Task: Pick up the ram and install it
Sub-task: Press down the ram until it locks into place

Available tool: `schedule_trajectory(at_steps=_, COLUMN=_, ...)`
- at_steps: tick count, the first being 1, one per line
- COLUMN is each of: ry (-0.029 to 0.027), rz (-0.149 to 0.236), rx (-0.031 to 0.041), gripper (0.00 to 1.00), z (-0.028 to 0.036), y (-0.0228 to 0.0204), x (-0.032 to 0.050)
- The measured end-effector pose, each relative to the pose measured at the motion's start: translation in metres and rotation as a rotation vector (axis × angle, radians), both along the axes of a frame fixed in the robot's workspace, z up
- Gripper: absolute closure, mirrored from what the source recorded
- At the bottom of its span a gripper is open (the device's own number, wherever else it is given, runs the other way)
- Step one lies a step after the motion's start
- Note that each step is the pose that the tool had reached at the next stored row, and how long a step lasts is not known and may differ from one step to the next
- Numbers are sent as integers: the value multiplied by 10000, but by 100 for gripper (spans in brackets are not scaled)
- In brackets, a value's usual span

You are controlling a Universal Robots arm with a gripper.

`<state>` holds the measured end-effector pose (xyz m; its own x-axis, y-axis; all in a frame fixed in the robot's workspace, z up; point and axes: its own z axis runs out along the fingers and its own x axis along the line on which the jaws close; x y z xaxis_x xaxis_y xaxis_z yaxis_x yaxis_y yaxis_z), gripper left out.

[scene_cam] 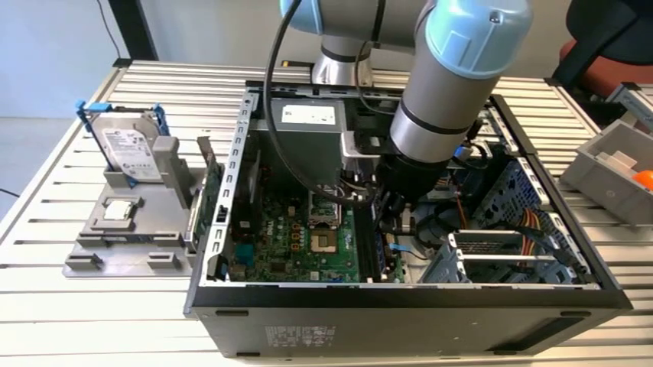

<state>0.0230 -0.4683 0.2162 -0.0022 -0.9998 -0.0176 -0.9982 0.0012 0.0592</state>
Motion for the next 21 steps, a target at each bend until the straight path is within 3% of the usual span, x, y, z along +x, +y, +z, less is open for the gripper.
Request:
schedule_trajectory(at_steps=1, ry=4, rz=-1, rx=-26, gripper=100, z=27, y=4, x=1)
schedule_trajectory(at_steps=3, ry=-17, rz=-2, rx=75, gripper=100, z=73, y=5, x=0)
schedule_trajectory(at_steps=14, ry=6, rz=0, rx=45, gripper=100, z=561, y=-1, x=0)
schedule_trajectory(at_steps=21, ry=8, rz=-1, rx=47, gripper=100, z=576, y=-1, x=0)
